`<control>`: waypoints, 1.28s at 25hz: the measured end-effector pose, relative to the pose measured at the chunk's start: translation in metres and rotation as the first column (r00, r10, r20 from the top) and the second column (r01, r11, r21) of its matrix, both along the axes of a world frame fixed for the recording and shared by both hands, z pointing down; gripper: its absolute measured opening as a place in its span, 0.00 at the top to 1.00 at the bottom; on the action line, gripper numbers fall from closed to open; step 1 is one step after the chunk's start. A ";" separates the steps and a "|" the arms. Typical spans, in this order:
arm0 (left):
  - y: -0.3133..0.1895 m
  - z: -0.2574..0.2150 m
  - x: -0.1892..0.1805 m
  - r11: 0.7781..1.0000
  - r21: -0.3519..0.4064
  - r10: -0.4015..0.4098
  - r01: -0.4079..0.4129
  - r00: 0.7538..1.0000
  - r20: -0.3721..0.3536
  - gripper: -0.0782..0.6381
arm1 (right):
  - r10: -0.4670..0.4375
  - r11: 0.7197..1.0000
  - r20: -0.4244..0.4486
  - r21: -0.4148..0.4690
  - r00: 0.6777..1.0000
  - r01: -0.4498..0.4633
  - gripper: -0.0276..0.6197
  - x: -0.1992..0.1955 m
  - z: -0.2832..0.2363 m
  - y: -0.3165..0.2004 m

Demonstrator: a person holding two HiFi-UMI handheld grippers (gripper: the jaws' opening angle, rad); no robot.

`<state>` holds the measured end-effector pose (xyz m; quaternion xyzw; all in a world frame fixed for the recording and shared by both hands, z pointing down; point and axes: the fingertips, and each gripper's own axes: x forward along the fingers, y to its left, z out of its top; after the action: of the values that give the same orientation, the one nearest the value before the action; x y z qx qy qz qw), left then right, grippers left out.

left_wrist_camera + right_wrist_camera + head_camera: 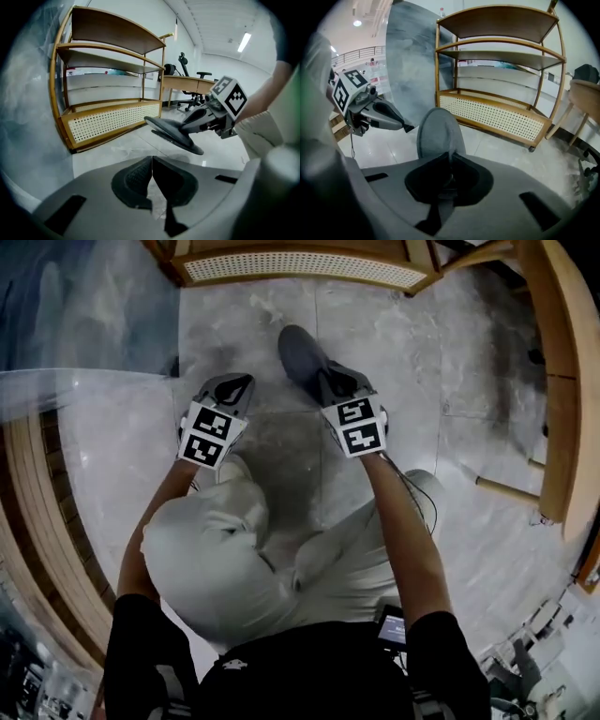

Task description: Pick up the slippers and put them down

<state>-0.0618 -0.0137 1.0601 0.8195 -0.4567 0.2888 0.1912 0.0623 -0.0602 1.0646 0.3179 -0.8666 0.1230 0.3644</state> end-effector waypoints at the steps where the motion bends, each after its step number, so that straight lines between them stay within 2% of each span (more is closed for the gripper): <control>1: 0.003 0.005 0.000 1.000 -0.010 -0.003 0.003 1.000 0.001 0.88 | -0.001 1.000 -0.010 -0.010 1.000 0.001 0.95 0.000 0.007 0.002; 6: 0.021 0.030 0.005 0.997 -0.074 0.014 -0.013 1.000 0.009 0.88 | 0.010 0.998 -0.065 -0.064 0.998 -0.015 0.95 0.004 0.039 0.016; 9: 0.029 0.043 0.004 0.994 -0.108 0.026 -0.023 0.999 0.021 0.88 | 0.008 0.995 -0.072 -0.097 0.997 -0.014 0.95 0.001 0.053 0.023; 13: 0.038 0.058 0.001 0.987 -0.159 -0.002 0.005 1.000 0.018 0.88 | 0.000 0.991 -0.065 -0.135 0.998 -0.008 0.95 -0.002 0.070 0.036; 22: 0.045 0.072 0.005 0.982 -0.186 0.026 -0.021 0.999 0.020 0.88 | 0.008 0.981 -0.078 -0.191 0.997 -0.023 0.93 0.002 0.102 0.052; 32: 0.052 0.080 0.002 0.978 -0.209 0.031 -0.025 0.999 0.026 0.88 | -0.013 0.971 -0.053 -0.237 0.998 0.000 0.83 -0.001 0.112 0.060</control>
<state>-0.0595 0.0379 1.1404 0.7971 -0.4148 0.3496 0.2653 0.0611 -0.0002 1.1763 0.2725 -0.8365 0.2158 0.4237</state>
